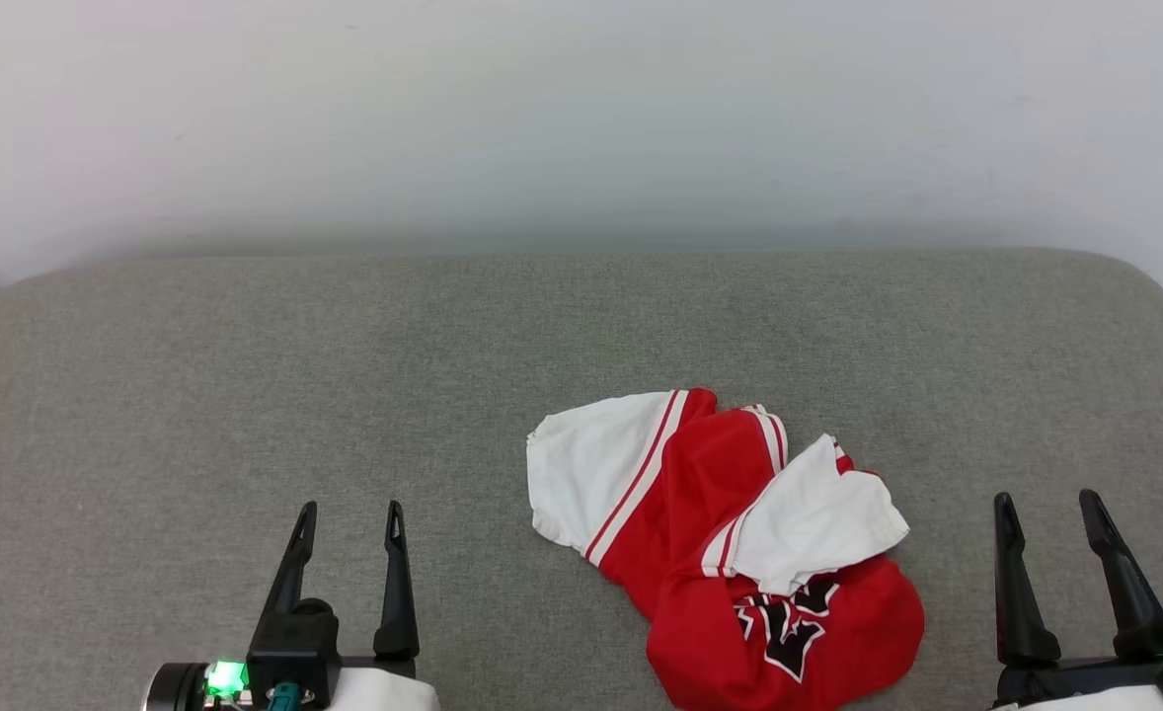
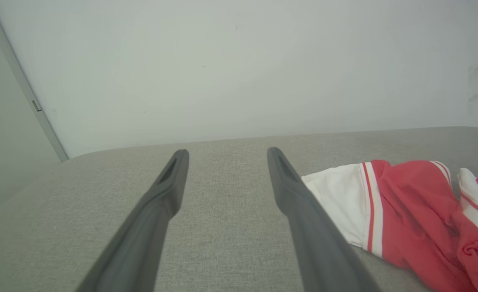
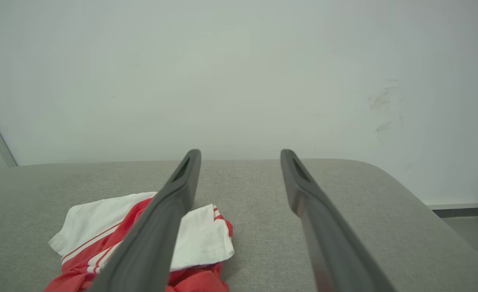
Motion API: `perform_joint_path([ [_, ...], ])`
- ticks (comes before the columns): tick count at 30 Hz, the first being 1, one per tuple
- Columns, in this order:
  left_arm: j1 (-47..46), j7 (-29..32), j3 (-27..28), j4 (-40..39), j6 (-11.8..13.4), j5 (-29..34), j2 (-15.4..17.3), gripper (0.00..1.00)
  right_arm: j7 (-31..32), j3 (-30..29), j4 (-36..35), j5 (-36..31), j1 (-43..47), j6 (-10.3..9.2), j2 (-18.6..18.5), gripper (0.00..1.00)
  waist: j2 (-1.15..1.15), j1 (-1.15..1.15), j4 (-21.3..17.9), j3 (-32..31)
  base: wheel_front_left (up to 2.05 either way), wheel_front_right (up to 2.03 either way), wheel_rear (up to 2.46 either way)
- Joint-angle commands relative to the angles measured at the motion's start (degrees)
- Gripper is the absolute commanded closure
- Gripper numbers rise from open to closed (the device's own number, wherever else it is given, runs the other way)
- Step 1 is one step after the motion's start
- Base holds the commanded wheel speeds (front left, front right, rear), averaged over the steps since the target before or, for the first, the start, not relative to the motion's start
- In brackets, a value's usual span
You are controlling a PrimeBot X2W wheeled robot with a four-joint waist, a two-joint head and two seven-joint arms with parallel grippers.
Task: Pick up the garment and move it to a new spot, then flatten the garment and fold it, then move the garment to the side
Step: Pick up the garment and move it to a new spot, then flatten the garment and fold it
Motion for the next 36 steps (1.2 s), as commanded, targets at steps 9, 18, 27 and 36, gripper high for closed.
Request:
perform_joint_path([
  [9, 2.21, -0.15, 1.88, 0.39, -2.63, 2.42, -1.97, 0.0, -0.12, 0.61, 0.12, 0.82, 1.53, -0.03, 0.03, 0.0, 0.0, 0.0, 0.08, -0.65, 0.0, 0.0, 0.0],
  [18, 2.78, -0.15, 3.43, 0.67, -3.89, 3.52, -2.98, 0.0, -0.12, 1.14, 0.2, 0.73, 1.85, -0.04, 0.03, 0.0, 0.0, 0.0, 0.1, -0.94, 0.0, 0.0, 0.0],
  [27, 2.91, -0.15, 4.48, 0.81, -4.88, 4.13, -3.72, 0.0, -0.12, 0.18, -0.36, 0.19, 0.86, -0.04, 0.03, 0.0, 0.0, 0.0, -0.06, -1.01, 0.0, 0.0, 0.0],
  [36, 1.26, -0.15, 4.99, 1.0, -5.58, 4.48, -4.18, 0.0, -0.12, -2.75, -5.74, -5.45, -7.42, -0.03, 0.06, 0.0, 0.0, 0.0, 0.12, -0.08, 0.0, 0.0, 0.0],
])
